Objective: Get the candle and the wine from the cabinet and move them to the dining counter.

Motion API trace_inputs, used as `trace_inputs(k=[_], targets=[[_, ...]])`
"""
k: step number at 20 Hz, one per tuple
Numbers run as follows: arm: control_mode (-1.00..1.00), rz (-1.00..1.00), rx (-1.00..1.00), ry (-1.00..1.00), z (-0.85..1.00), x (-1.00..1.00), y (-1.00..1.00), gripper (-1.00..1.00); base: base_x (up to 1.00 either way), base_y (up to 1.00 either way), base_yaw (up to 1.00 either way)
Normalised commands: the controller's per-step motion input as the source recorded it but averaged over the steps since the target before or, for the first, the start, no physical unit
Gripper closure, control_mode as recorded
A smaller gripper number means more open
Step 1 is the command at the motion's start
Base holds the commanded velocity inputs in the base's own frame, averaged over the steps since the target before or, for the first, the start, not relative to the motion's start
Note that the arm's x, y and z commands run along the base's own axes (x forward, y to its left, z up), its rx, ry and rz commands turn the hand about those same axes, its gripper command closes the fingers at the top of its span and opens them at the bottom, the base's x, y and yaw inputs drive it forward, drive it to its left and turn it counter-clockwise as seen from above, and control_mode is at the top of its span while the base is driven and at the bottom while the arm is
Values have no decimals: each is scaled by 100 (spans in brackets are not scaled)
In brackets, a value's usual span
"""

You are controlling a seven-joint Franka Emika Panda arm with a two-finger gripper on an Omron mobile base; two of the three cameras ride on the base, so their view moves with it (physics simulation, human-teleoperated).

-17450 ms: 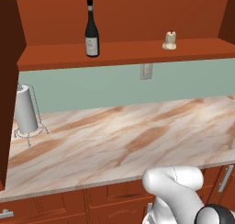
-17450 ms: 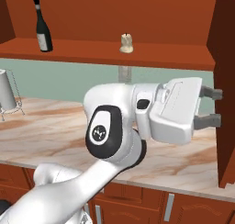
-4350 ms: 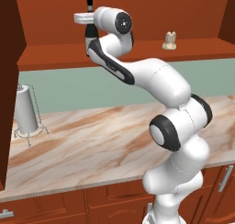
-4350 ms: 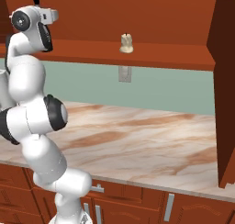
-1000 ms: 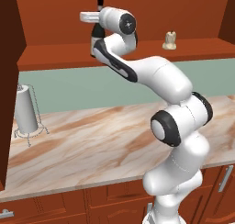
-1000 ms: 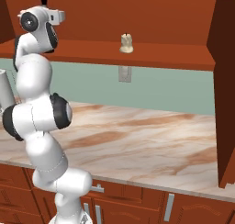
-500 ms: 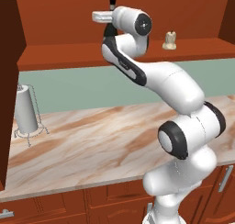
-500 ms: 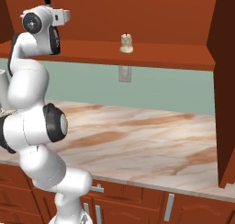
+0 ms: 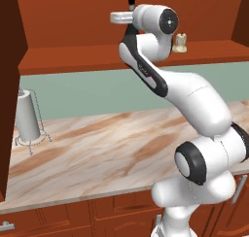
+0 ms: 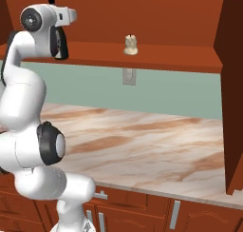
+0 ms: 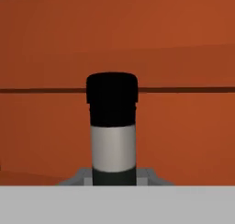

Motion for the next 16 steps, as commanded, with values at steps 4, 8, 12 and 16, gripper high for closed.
trace_inputs(k=[4, 8, 12, 16], targets=[[-100, -1, 0, 2, 0, -71, -48, 100, 0, 0, 0], [-100, -3, 0, 1, 0, -82, -51, 100, 0, 0, 0], [-100, -5, 0, 3, 0, -99, -62, 100, 0, 0, 0], [-100, -5, 0, 4, -2, -100, -54, 100, 0, 0, 0]])
